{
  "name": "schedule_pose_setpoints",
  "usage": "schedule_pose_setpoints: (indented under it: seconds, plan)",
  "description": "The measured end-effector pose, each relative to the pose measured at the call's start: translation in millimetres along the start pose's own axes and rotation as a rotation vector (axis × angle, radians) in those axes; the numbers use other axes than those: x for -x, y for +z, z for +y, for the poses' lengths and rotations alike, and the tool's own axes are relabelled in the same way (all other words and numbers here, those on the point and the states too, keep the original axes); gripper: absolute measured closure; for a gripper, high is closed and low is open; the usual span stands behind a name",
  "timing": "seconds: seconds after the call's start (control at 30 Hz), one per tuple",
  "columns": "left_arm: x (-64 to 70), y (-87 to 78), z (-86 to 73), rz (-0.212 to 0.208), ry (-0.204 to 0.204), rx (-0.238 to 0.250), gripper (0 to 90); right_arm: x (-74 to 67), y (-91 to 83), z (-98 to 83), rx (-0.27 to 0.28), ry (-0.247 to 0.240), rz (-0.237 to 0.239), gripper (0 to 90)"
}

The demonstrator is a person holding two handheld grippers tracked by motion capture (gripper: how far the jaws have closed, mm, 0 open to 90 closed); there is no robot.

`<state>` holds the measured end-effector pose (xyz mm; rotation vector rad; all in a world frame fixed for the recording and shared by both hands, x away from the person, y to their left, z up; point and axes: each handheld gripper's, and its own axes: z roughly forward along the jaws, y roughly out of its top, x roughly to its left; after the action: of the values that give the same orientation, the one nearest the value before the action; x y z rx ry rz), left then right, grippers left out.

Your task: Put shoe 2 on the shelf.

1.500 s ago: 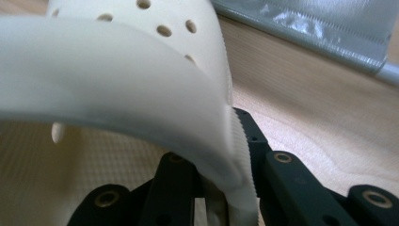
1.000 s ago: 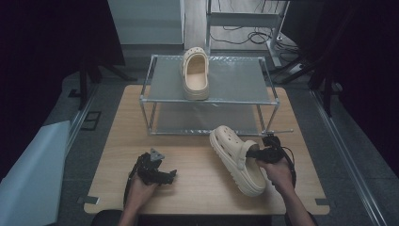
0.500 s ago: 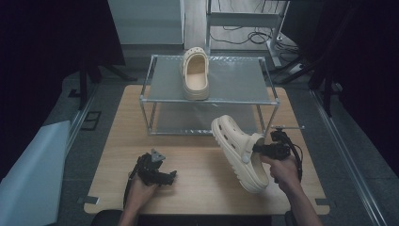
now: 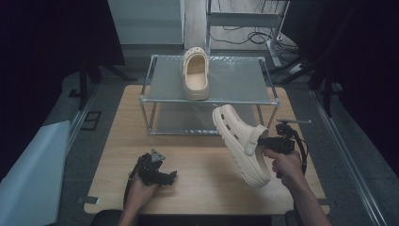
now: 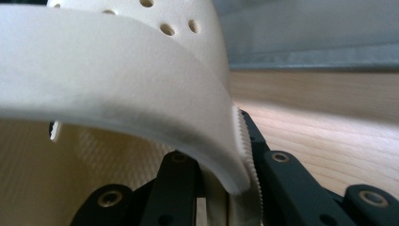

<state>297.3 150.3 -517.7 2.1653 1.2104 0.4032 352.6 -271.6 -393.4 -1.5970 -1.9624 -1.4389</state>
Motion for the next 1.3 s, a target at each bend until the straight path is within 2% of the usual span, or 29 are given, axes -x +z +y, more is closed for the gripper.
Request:
schedule_pose_setpoints:
  seconds: [0.1,0.23,0.33,0.6,1.03,1.07,1.3]
  plan:
    - [0.1,0.2,0.0,-0.008,0.001,-0.005,0.0,-8.2,-4.0,8.3,0.011,0.011,0.028,80.1]
    - [-0.2,-0.4,0.1,-0.013,-0.001,-0.003,0.0,-14.6,-8.3,18.9,0.035,0.028,0.043,80.0]
    - [-0.3,-0.5,0.0,-0.009,-0.001,0.0,0.0,-16.6,-10.0,24.4,0.047,0.036,0.046,80.0]
    - [-0.5,-0.5,0.2,-0.013,-0.007,0.0,0.0,-20.9,-8.8,52.5,0.109,0.104,0.06,80.0]
    - [-1.9,-2.3,-0.2,-0.01,-0.011,0.006,0.0,-27.3,4.1,87.9,0.181,0.151,0.027,80.0]
    - [-1.7,-2.5,-0.2,-0.01,-0.01,0.007,0.0,-26.9,6.7,93.6,0.192,0.158,0.009,80.0]
    - [-1.2,-2.5,-0.2,-0.01,-0.007,0.006,0.0,-24.1,11.2,113.7,0.228,0.192,-0.034,80.1]
